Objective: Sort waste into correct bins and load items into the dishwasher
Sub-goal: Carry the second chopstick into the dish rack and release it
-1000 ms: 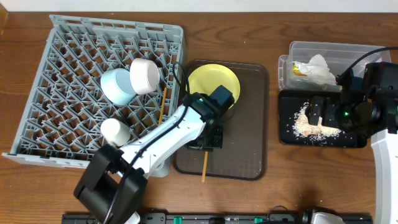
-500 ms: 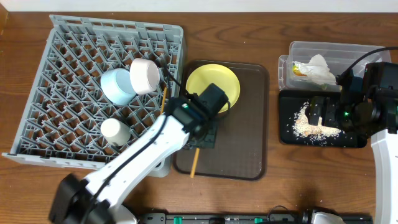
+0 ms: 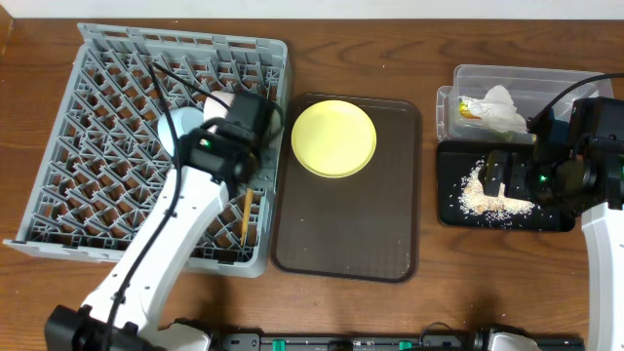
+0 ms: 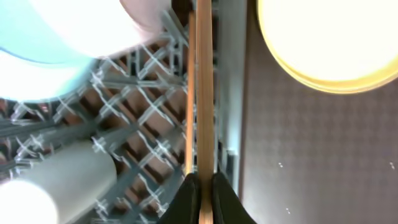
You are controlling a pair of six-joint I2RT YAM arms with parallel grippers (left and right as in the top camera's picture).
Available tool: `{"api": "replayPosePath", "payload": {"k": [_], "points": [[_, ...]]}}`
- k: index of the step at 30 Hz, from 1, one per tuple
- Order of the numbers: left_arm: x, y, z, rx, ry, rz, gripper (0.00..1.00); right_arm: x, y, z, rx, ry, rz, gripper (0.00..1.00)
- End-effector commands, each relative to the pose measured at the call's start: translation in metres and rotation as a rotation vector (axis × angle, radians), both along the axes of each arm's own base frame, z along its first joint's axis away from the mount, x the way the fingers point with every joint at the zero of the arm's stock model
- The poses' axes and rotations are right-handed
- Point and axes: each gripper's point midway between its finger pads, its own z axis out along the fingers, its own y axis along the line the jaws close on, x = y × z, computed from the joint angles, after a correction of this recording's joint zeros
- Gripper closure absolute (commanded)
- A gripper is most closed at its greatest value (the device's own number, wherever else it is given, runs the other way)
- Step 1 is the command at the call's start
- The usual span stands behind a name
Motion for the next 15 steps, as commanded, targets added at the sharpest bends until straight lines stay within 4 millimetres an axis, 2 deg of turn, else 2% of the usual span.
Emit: {"api": "replayPosePath", "payload": {"k": [1,6,8,9,12,15], "points": [[0.012,-0.001,-0.005,-0.016,0.009,-0.065,0.94,0.002,-0.003,0.007,-0.004,-0.02,-0.014,0.02],[0.024,0.002,-0.014,-0.016,0.004,-0.051,0.93,0.002,-0.003,0.007,-0.004,-0.02,-0.014,0.02],[0.026,0.002,-0.017,-0.015,0.005,-0.047,0.84,0.002,-0.003,0.006,-0.004,-0.02,-0.013,0.02],[0.027,0.003,-0.017,-0.015,0.003,-0.046,0.83,0.002,-0.003,0.006,-0.004,-0.02,-0.013,0.02],[0.031,0.002,-0.015,-0.017,-0.016,-0.044,0.55,0.002,-0.003,0.006,-0.004,-0.02,-0.013,0.02],[0.035,0.001,-0.012,-0.025,-0.036,-0.045,0.5,0.002,-0.003,0.007,-0.005,-0.02,-0.014,0.02]]}}
